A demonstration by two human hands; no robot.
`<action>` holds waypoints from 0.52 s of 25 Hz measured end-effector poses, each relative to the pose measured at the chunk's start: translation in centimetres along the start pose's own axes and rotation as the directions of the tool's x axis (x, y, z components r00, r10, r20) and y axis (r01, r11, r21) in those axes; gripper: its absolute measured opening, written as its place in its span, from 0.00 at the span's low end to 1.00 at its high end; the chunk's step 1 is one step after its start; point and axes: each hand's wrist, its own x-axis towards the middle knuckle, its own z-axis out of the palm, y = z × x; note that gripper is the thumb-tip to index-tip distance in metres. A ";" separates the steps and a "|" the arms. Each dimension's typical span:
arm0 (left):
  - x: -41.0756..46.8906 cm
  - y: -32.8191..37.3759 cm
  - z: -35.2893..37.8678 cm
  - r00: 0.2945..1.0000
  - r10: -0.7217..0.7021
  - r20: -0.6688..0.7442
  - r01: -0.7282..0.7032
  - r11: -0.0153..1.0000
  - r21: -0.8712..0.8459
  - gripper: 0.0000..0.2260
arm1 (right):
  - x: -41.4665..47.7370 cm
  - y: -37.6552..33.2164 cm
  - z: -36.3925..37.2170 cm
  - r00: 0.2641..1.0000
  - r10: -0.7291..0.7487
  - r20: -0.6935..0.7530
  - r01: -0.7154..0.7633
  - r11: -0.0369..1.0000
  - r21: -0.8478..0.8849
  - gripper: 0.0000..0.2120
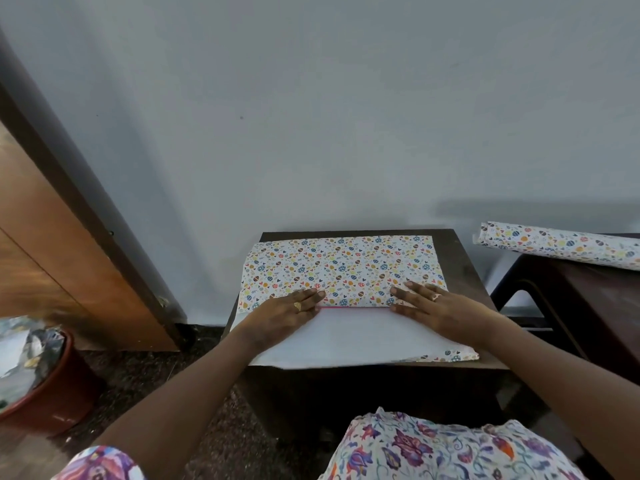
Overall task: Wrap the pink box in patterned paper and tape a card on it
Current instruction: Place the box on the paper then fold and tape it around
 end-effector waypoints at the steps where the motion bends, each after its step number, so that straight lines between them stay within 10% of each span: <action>1: 0.2 0.1 0.0 1.000 0.012 -0.027 -0.011 1.000 0.019 0.15 | -0.2 0.4 -0.3 1.000 -0.007 -0.007 0.007 1.000 -0.010 0.29; 5: 0.7 0.6 0.2 0.998 -0.017 -0.057 0.019 0.999 0.029 0.06 | 0.4 1.2 -3.3 0.997 -0.070 -0.017 0.071 0.997 0.024 0.18; 10: 0.5 0.4 0.6 0.994 0.055 -0.096 -0.042 0.989 0.139 0.15 | 7.1 0.5 -5.6 0.978 0.188 -0.090 -0.175 0.975 0.139 0.21; 13: 0.4 0.6 0.3 0.995 0.072 -0.073 -0.061 0.987 0.151 0.19 | 11.4 -2.0 -4.1 0.943 0.223 0.247 -0.290 0.914 0.284 0.21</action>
